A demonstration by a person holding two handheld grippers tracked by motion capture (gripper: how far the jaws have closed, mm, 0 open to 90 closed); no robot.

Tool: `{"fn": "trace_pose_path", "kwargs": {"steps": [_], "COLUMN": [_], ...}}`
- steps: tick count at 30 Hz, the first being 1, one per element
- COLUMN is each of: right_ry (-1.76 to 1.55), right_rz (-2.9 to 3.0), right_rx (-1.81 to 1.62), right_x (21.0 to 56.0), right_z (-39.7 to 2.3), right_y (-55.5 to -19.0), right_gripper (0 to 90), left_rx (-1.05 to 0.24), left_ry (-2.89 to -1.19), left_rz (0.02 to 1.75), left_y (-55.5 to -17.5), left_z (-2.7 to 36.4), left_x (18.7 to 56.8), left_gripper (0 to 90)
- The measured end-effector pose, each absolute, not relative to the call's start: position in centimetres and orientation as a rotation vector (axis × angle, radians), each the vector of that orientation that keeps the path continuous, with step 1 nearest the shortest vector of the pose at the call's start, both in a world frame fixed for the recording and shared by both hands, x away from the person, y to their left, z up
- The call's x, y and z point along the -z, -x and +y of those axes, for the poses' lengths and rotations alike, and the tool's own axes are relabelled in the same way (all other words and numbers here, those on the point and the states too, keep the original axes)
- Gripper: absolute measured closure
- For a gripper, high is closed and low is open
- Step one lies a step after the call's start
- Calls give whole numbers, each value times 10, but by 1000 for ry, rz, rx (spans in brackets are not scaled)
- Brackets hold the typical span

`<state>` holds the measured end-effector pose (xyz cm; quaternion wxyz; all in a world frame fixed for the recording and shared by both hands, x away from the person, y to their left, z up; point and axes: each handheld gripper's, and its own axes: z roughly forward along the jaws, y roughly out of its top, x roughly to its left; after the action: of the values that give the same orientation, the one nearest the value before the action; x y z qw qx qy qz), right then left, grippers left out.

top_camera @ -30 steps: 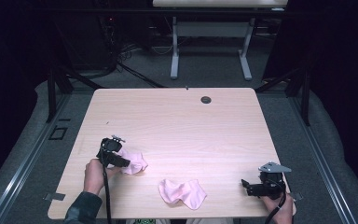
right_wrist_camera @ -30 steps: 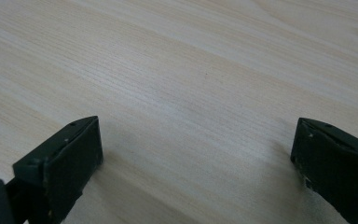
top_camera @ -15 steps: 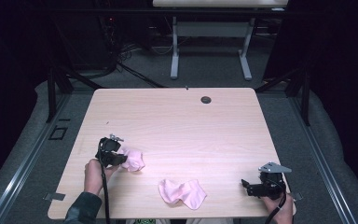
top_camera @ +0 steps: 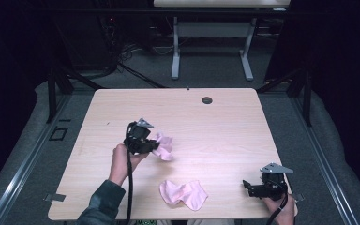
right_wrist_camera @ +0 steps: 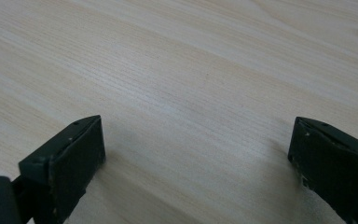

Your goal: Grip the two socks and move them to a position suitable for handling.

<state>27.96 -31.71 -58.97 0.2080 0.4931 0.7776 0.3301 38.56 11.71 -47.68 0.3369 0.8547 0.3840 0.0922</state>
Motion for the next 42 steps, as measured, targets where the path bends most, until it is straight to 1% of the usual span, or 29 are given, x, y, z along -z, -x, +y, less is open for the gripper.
{"fn": "trace_pose_path", "kwargs": {"steps": [7, 13, 18, 20, 21, 22, 24, 26, 27, 29, 31, 33, 36, 38, 40, 42], "right_ry": [-1372, -1374, -1372, -1373, -1372, -1373, -1373, -1371, -1374, -1381, -1396, -1423, -1448, -1435, -1439, -1415], "right_rz": [2166, 2162, 2164, 2164, 2165, 2165, 2166, 2174, 2172, 2171, 2187, 2184, 2173, 2192, 2191, 2223], "right_rx": [-913, -911, -914, -914, -913, -914, -913, -907, -908, -911, -890, -875, -917, -950, -994, -1013], "right_x": [589, 590, 590, 590, 590, 590, 590, 589, 589, 588, 586, 585, 579, 569, 561, 551], "right_z": [-317, -317, -317, -318, -318, -318, -318, -318, -318, -317, -316, -315, -310, -302, -292, -280], "right_y": [-280, -280, -280, -280, -280, -280, -280, -280, -280, -281, -283, -284, -282, -280, -278, -276], "right_gripper": [29, 28, 29, 29, 29, 29, 29, 31, 36, 41, 44, 55, 33, 17, 12, 16], "left_rx": [-195, -104, -42, -40, -31, -40, -39, -72, -76, -86, -101, -134, -162, -174, -179, -193], "left_ry": [-2261, -2334, -2349, -2365, -2366, -2377, -2371, -2359, -2353, -2328, -2298, -2283, -2265, -2250, -2244, -2244], "left_rz": [919, 910, 933, 935, 937, 944, 947, 968, 956, 950, 946, 951, 955, 973, 993, 1012], "left_y": [-390, -403, -413, -415, -415, -416, -417, -416, -414, -409, -403, -395, -384, -378, -371, -364], "left_z": [75, 50, 41, 38, 36, 35, 37, 40, 43, 52, 63, 75, 94, 106, 116, 124], "left_x": [479, 508, 533, 539, 542, 544, 545, 541, 538, 530, 522, 515, 508, 507, 508, 512], "left_gripper": [832, 821, 816, 794, 757, 699, 545, 386, 336, 267, 214, 183, 155, 131, 63, 39]}}
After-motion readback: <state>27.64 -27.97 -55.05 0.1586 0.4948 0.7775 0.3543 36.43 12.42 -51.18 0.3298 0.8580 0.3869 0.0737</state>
